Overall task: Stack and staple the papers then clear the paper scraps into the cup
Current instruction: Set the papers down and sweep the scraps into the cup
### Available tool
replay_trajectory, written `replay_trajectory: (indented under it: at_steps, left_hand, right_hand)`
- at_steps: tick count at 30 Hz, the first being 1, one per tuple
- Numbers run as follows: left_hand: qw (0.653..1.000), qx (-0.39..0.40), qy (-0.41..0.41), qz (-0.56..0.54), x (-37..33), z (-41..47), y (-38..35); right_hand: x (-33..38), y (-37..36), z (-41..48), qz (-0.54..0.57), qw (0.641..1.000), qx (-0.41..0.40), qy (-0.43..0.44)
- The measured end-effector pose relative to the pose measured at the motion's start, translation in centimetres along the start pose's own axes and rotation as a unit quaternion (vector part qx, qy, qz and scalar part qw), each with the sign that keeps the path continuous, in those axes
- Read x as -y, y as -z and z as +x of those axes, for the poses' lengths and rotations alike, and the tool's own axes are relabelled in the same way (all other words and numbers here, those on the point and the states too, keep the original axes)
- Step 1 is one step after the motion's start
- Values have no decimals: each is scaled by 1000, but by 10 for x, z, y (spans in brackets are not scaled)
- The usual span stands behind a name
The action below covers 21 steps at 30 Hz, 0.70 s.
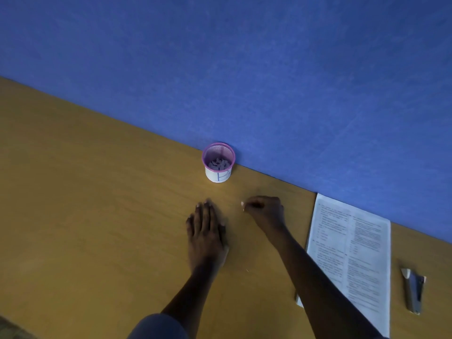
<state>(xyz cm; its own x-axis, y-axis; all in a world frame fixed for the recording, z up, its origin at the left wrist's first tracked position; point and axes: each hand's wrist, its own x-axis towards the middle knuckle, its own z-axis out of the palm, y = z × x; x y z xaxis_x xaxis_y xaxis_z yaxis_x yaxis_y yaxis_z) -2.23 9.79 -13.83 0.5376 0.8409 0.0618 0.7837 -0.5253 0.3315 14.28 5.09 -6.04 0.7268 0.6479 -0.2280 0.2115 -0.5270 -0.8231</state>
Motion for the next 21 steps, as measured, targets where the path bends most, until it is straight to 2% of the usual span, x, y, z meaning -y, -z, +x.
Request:
replay_trajectory:
  at_steps: [2, 3, 5, 6, 8, 12, 16, 21]
  left_hand:
    - [1000, -4, 2, -4, 0, 0, -1]
    - [1000, -4, 2, -4, -1, -1, -1]
    - [1000, -2, 2, -1, -1, -2, 0]
    - [1000, 0, 3, 0, -1, -1, 0]
    - [1000, 2, 4, 0, -1, -1, 0]
    - [1000, 8, 6, 4, 0, -1, 0]
    - [1000, 6, 1, 4, -2, -1, 2]
    - [1000, 5, 3, -2, -2, -1, 5]
  right_hand:
    - [16, 6, 11, 193, 976, 5, -99]
    - [27, 8, 16, 275, 955, 5, -115]
    - [51, 10, 27, 363, 926, 0, -103]
    - [62, 9, 33, 365, 927, -5, -87]
    - [77, 4, 46, 312, 949, -25, -44]
    - [93, -12, 66, 126, 988, -72, 57]
    - [95, -22, 74, -11, 985, -80, 154]
    - [89, -28, 77, -58, 978, -89, 178]
